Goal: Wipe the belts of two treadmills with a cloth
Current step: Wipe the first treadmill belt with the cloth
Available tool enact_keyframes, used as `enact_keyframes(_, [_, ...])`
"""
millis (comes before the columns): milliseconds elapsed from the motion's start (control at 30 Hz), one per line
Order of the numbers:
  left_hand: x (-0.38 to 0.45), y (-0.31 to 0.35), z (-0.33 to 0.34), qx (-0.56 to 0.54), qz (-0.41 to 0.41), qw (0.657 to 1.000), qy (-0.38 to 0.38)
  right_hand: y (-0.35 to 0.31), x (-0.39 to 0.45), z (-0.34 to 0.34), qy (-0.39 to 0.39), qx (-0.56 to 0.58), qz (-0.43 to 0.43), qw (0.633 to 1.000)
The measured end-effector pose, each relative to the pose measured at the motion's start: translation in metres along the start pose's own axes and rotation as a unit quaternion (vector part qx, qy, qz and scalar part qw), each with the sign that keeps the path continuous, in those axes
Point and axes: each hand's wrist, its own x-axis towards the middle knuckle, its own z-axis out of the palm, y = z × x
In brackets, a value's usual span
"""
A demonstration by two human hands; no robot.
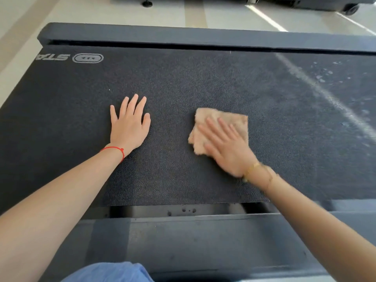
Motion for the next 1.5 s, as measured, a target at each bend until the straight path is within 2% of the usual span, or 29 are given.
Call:
enact_keyframes(67, [0.0, 0.002, 0.0, -0.001, -0.008, 1.0, -0.003, 0.013, 0.033, -0.007, -0.004, 0.032, 0.075, 0.997])
enact_keyframes(133, [0.0, 0.002, 0.001, 0.0, -0.012, 1.0, -0.004, 0.006, 0.052, -0.006, -0.006, 0.04, 0.099, 0.994])
enact_keyframes(200, [-0.001, 0.001, 0.002, 0.002, -0.015, 1.0, -0.004, -0.015, 0.048, 0.001, -0.006, 0.027, 0.061, 0.998])
enact_keyframes(333, [-0.002, 0.003, 0.001, 0.002, -0.02, 1.0, 0.001, -0.044, -0.008, 0.012, -0.01, 0.012, -0.091, 0.996])
enact_keyframes(400, [-0.004, 0.006, 0.0, -0.006, -0.032, 0.999, 0.003, -0.035, -0.028, 0.013, -0.007, 0.02, -0.102, 0.995])
enact_keyframes(500, [-0.006, 0.017, 0.001, -0.021, -0.06, 0.998, 0.002, 0.001, -0.025, 0.006, 0.009, 0.026, -0.041, 0.999])
enact_keyframes(633, [-0.01, 0.032, 0.001, -0.014, -0.085, 0.996, 0.005, 0.049, 0.036, -0.009, 0.015, 0.036, 0.091, 0.995])
enact_keyframes(733, [-0.011, 0.034, 0.002, -0.008, -0.082, 0.997, 0.011, 0.048, 0.077, -0.013, 0.005, 0.036, 0.144, 0.989])
enact_keyframes(800, [-0.012, 0.034, 0.002, -0.009, -0.081, 0.997, 0.011, 0.027, 0.081, -0.009, -0.001, 0.032, 0.111, 0.993])
enact_keyframes(900, [-0.013, 0.035, 0.002, -0.008, -0.075, 0.997, 0.011, -0.006, 0.049, 0.002, -0.006, 0.024, -0.008, 1.0])
enact_keyframes(1000, [-0.015, 0.032, 0.002, -0.004, -0.06, 0.998, 0.01, -0.008, 0.017, 0.006, -0.008, 0.032, -0.082, 0.996])
enact_keyframes(1067, [-0.015, 0.03, 0.002, -0.009, -0.052, 0.999, 0.008, 0.014, 0.019, 0.003, 0.007, 0.036, -0.056, 0.998])
enact_keyframes(1133, [-0.015, 0.03, 0.002, -0.016, -0.049, 0.999, 0.008, 0.045, 0.038, -0.003, 0.023, 0.031, 0.016, 0.999])
enact_keyframes(1233, [-0.015, 0.032, 0.001, -0.011, -0.03, 0.999, 0.005, 0.082, 0.09, -0.014, 0.028, 0.033, 0.117, 0.992])
enact_keyframes(1300, [-0.014, 0.034, 0.001, -0.008, -0.009, 1.0, 0.001, 0.088, 0.128, -0.018, 0.018, 0.03, 0.149, 0.988])
enact_keyframes(1400, [-0.012, 0.035, 0.001, -0.004, -0.002, 1.0, -0.007, 0.067, 0.169, -0.018, 0.004, 0.031, 0.142, 0.989])
enact_keyframes(1500, [-0.012, 0.034, 0.001, 0.002, 0.003, 1.0, -0.011, 0.031, 0.17, -0.011, -0.003, 0.034, 0.054, 0.998])
